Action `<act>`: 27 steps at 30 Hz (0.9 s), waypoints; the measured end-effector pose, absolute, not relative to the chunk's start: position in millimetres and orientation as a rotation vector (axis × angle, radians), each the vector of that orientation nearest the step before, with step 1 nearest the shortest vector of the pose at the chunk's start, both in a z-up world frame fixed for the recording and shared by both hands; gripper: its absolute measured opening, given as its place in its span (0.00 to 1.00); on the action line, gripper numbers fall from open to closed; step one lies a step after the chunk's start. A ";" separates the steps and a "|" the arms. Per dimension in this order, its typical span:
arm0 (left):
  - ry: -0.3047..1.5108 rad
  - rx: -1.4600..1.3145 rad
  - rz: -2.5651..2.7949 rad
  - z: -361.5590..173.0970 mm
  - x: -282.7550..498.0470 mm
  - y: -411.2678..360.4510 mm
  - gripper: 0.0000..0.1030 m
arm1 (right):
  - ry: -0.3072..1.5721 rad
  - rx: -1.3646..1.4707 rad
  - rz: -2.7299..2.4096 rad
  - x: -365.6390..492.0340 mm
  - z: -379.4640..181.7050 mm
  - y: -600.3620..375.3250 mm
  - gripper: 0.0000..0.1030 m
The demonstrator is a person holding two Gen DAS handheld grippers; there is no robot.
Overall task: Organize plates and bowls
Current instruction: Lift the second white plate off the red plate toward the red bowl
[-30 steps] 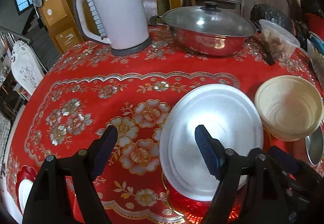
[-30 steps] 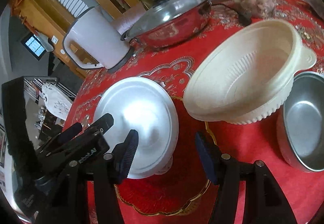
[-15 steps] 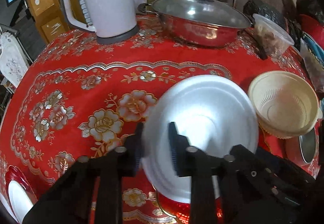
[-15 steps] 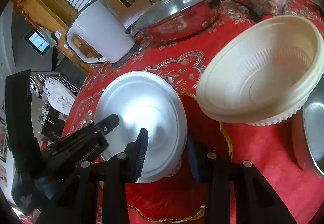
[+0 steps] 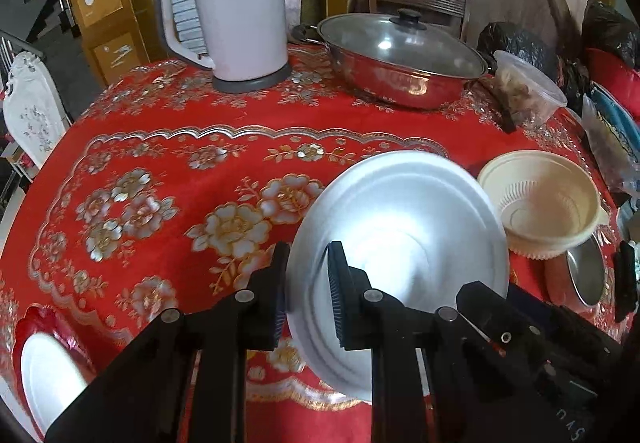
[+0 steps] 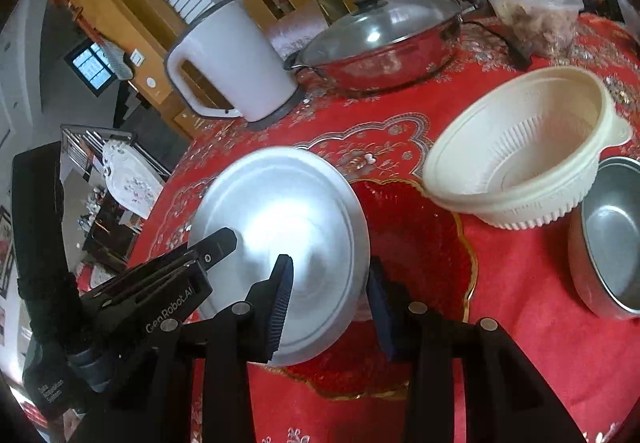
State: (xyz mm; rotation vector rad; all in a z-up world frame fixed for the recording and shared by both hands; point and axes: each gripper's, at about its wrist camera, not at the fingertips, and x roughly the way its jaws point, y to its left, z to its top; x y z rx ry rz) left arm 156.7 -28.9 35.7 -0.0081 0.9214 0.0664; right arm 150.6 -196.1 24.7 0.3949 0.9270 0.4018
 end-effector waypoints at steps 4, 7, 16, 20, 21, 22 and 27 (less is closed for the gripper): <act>0.888 -0.005 0.080 44.6 136.7 -23.0 0.16 | 0.915 0.362 0.412 133.8 33.5 -187.3 0.37; 0.871 -0.011 0.088 51.0 121.7 -16.9 0.16 | 0.905 0.353 0.425 124.3 38.6 -182.7 0.37; 0.831 -0.037 0.097 62.8 88.2 4.7 0.16 | 0.875 0.301 0.457 92.7 55.0 -161.7 0.37; 0.803 -0.051 0.108 71.1 70.7 18.3 0.16 | 0.866 0.276 0.485 81.2 63.3 -147.3 0.37; 0.796 -0.052 0.115 73.3 66.5 22.0 0.16 | 0.863 0.267 0.493 78.1 65.8 -141.9 0.37; 0.787 -0.056 0.123 75.2 61.6 26.9 0.16 | 0.860 0.259 0.503 74.9 68.2 -136.2 0.37; 0.768 -0.079 0.155 79.0 43.0 50.9 0.16 | 0.848 0.224 0.544 62.1 77.9 -112.2 0.38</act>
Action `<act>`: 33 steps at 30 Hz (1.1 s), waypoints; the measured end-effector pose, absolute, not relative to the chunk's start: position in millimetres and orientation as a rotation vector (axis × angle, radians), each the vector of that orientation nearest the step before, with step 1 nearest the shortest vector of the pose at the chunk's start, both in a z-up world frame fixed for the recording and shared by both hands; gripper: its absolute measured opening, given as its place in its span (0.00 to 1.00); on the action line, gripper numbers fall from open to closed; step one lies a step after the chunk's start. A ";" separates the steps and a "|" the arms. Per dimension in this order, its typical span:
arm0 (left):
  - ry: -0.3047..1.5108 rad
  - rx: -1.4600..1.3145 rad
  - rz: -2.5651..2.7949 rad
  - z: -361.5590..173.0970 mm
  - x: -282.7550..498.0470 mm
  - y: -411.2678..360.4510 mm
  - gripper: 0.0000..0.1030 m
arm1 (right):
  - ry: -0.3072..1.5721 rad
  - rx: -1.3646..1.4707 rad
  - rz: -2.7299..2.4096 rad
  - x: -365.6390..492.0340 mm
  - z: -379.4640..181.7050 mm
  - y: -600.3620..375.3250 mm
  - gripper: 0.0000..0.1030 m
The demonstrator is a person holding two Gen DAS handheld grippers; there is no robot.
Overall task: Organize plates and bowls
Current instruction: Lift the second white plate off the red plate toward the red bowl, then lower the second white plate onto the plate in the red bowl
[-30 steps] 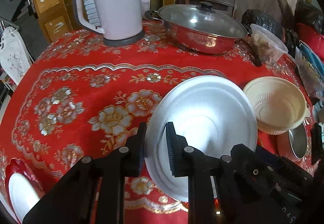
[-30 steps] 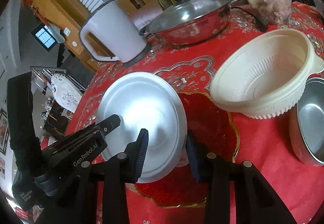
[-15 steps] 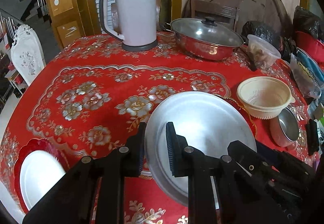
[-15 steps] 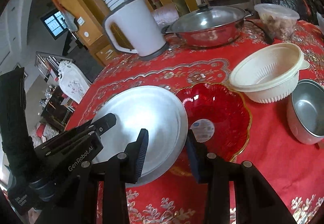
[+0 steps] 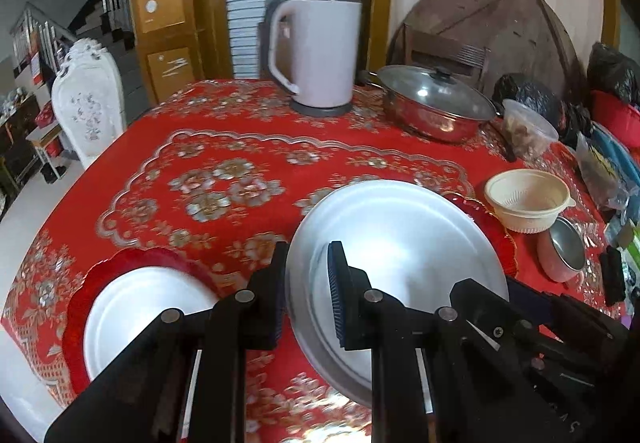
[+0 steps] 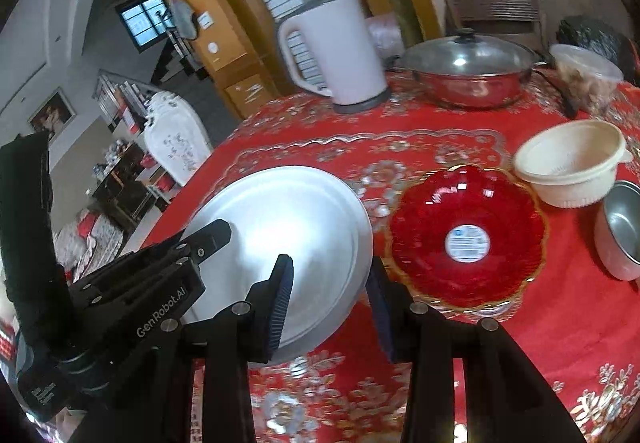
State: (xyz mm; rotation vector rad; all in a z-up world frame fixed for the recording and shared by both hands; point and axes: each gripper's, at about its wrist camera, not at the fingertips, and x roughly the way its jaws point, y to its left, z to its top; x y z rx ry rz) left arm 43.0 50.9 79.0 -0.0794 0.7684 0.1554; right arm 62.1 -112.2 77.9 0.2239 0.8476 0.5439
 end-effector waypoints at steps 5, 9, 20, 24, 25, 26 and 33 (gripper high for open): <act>0.758 -0.114 0.197 77.9 23.5 80.7 0.16 | 0.842 0.184 0.598 48.6 83.9 -80.8 0.39; 0.759 -0.139 0.239 74.4 9.8 107.1 0.16 | 0.853 0.149 0.642 40.0 83.1 -52.8 0.39; 0.765 -0.187 0.341 60.4 -21.3 166.7 0.16 | 0.900 0.063 0.729 20.6 67.5 18.1 0.40; 0.787 -0.209 0.358 47.4 -24.6 181.9 0.16 | 0.922 0.030 0.732 19.7 58.7 35.6 0.40; 0.795 -0.213 0.361 43.5 -25.6 185.8 0.16 | 0.928 0.020 0.731 20.2 56.4 39.3 0.40; 0.802 -0.216 0.363 40.4 -25.6 188.4 0.16 | 0.930 0.012 0.730 19.3 55.0 42.0 0.40; 0.826 -0.221 0.380 23.7 -24.0 196.4 0.16 | 0.945 -0.048 0.711 21.4 44.7 57.4 0.40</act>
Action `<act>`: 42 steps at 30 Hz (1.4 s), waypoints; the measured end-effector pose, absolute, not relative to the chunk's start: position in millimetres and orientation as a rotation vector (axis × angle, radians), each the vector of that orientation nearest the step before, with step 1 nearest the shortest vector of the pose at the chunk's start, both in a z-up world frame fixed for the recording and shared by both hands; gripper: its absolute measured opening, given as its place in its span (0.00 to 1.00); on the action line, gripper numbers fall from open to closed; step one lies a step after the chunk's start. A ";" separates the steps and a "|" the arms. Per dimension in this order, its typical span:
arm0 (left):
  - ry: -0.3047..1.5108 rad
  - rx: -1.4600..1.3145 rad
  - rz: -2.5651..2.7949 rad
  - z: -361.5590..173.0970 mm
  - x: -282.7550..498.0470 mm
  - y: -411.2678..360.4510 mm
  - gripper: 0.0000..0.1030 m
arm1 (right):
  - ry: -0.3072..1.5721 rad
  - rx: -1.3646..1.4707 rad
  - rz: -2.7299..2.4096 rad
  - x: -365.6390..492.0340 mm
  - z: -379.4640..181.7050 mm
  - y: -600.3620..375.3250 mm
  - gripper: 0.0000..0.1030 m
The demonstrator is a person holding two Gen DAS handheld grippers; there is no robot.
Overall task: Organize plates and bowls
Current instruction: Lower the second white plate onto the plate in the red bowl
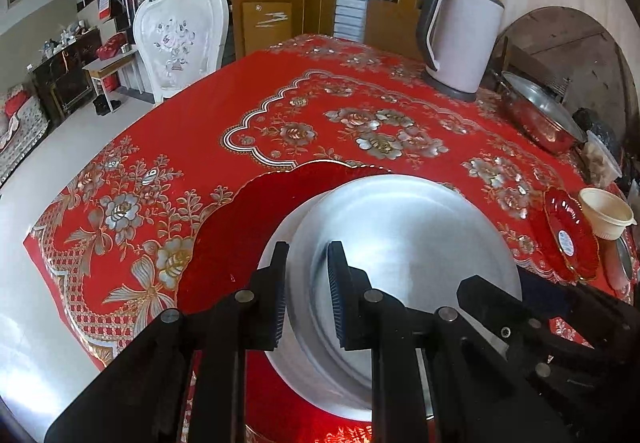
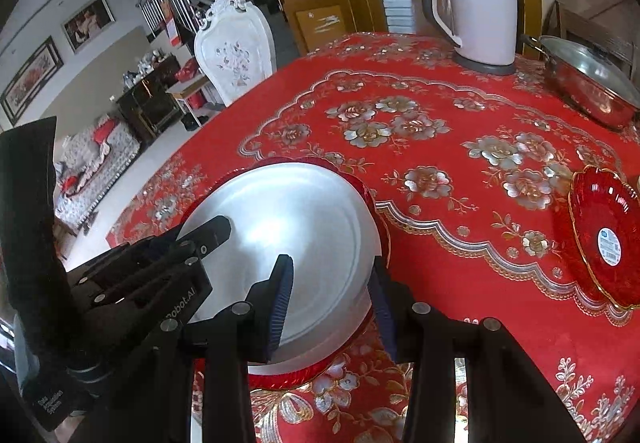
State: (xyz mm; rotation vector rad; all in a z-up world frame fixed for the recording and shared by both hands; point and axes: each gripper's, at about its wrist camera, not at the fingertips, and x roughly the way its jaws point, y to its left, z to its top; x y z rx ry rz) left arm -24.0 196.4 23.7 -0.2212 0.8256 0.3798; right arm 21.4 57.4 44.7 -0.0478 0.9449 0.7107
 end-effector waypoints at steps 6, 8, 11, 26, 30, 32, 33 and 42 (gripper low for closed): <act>0.832 -0.219 0.382 16.1 -20.7 198.1 0.17 | 0.934 -0.102 0.687 18.2 42.5 64.1 0.40; 0.829 -0.220 0.381 13.7 -20.3 198.9 0.17 | 0.918 -0.132 0.676 16.5 43.3 66.7 0.40; 0.823 -0.211 0.387 13.2 -20.7 198.7 0.17 | 0.916 -0.142 0.673 16.7 43.3 67.5 0.40; 0.767 -0.233 0.383 21.6 -29.2 200.0 0.44 | 0.876 -0.115 0.682 9.0 56.7 55.4 0.42; 0.704 -0.180 0.421 33.4 -35.5 193.0 0.63 | 0.870 -0.100 0.681 8.2 59.7 49.7 0.43; 0.695 -0.171 0.419 37.8 -36.6 190.6 0.63 | 0.867 -0.092 0.681 7.6 61.1 47.2 0.43; 0.693 -0.173 0.414 39.1 -37.1 190.5 0.63 | 0.865 -0.089 0.682 7.0 61.7 46.0 0.43; 0.631 -0.150 0.427 47.9 -44.7 183.3 0.64 | 0.817 -0.062 0.655 -0.9 71.7 22.7 0.49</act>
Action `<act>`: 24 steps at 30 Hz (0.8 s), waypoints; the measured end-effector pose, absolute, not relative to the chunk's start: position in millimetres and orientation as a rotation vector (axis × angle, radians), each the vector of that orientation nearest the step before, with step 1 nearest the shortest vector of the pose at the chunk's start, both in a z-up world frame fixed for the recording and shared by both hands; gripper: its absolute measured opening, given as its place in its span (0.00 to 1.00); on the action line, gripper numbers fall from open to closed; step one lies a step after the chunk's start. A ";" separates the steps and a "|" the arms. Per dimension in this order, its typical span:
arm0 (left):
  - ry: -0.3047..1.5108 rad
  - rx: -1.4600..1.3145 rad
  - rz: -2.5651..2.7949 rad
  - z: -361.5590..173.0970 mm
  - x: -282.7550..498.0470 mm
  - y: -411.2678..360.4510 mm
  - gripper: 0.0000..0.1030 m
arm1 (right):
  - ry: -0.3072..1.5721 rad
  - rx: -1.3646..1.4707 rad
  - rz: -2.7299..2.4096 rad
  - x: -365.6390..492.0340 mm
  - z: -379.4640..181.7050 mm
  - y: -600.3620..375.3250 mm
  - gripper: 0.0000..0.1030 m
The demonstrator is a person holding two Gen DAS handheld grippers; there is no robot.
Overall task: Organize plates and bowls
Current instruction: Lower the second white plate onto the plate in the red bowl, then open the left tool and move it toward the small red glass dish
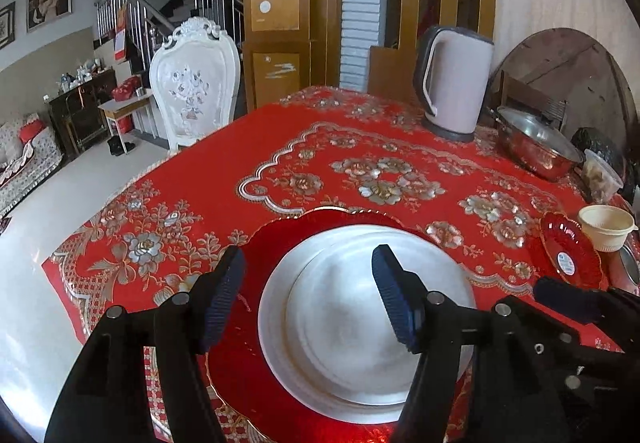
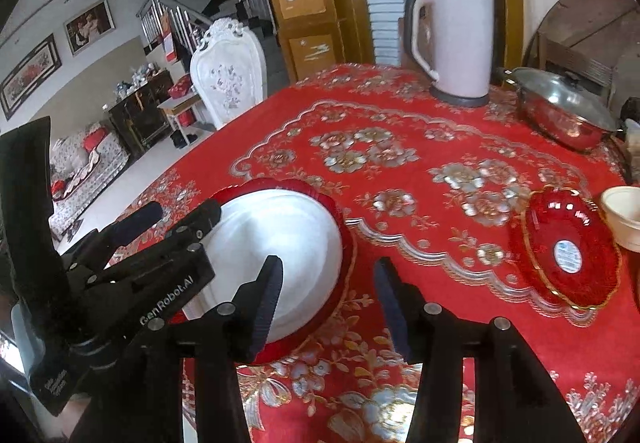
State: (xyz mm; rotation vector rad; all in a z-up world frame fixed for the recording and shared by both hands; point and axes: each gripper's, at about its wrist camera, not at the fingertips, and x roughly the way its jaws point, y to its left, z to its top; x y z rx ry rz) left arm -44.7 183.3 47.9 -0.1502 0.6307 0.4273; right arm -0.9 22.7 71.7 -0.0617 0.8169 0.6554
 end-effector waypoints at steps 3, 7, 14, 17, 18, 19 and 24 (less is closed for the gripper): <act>0.618 -0.147 0.416 50.8 -46.1 177.1 0.70 | 0.798 -0.049 0.632 -2.0 75.0 10.9 0.51; 0.595 -0.123 0.397 56.5 -47.5 162.5 0.70 | 0.757 -0.048 0.579 -6.5 79.4 -4.8 0.56; 0.562 -0.099 0.349 65.1 -47.2 133.3 0.78 | 0.705 -0.025 0.497 -11.2 86.3 -37.1 0.65; 0.555 -0.089 0.325 67.5 -46.0 120.4 0.79 | 0.681 -0.016 0.451 -11.2 88.5 -52.3 0.74; 0.557 -0.084 0.315 67.8 -44.5 115.9 0.79 | 0.676 -0.013 0.439 -11.3 88.8 -56.0 0.74; 0.563 -0.078 0.303 67.7 -42.3 110.6 0.79 | 0.668 -0.011 0.422 -11.5 89.4 -61.7 0.75; 0.581 -0.055 0.253 65.5 -33.8 84.4 0.79 | 0.620 -0.018 0.328 -12.9 93.5 -87.8 0.80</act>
